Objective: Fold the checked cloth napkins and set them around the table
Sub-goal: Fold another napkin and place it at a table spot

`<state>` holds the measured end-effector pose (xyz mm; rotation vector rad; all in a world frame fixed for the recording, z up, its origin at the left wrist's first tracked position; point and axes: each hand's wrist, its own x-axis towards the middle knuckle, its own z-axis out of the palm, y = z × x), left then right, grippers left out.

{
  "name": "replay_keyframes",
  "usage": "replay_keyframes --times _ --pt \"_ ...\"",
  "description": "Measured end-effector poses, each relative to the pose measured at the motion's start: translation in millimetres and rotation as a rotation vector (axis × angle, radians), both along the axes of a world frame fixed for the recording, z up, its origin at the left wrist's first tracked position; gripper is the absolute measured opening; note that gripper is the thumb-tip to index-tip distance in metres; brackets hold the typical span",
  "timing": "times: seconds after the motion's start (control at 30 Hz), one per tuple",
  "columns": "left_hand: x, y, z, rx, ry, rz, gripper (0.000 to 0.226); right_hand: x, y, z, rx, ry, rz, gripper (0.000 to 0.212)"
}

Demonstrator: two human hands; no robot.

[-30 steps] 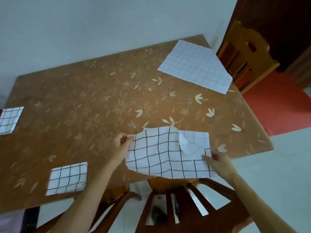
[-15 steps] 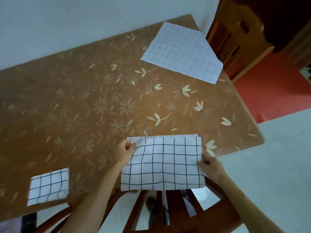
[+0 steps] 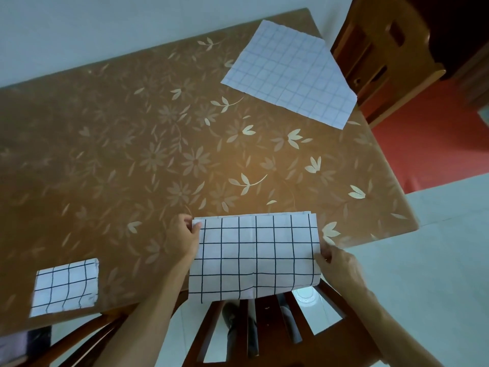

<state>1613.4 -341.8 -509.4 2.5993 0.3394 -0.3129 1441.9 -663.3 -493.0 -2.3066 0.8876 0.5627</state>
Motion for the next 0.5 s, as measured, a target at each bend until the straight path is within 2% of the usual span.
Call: replay_keyframes --times 0.03,0.1,0.17,0.23,0.3,0.37,0.5 --pt "-3.7 -2.3 0.2 0.055 -0.038 -0.039 0.023 -2.2 2.2 0.7 -0.091 -0.079 0.033 0.017" --pt "-14.9 -11.1 3.0 0.169 -0.159 -0.227 0.032 -2.5 8.5 1.2 -0.211 -0.246 0.099 0.027" --pt "-29.4 -26.9 6.8 0.208 -0.279 -0.485 0.034 5.0 17.9 -1.4 -0.266 -0.389 0.243 0.029" --pt "-44.9 -46.6 5.8 0.206 -0.278 -0.719 0.041 19.6 30.6 -5.2 -0.283 -0.474 0.427 0.031" --pt "-58.8 -63.0 -3.0 0.210 -0.197 -0.867 0.050 35.0 46.1 -12.6 -0.283 -0.492 0.602 0.042" --pt "-67.7 -72.0 -13.9 0.265 -0.120 -0.918 0.060 45.5 60.3 -22.3 -0.290 -0.456 0.738 0.053" --pt "-70.7 -67.3 -27.8 0.340 -0.070 -0.926 0.066 51.4 71.4 -37.3 -0.291 -0.335 0.800 0.065"
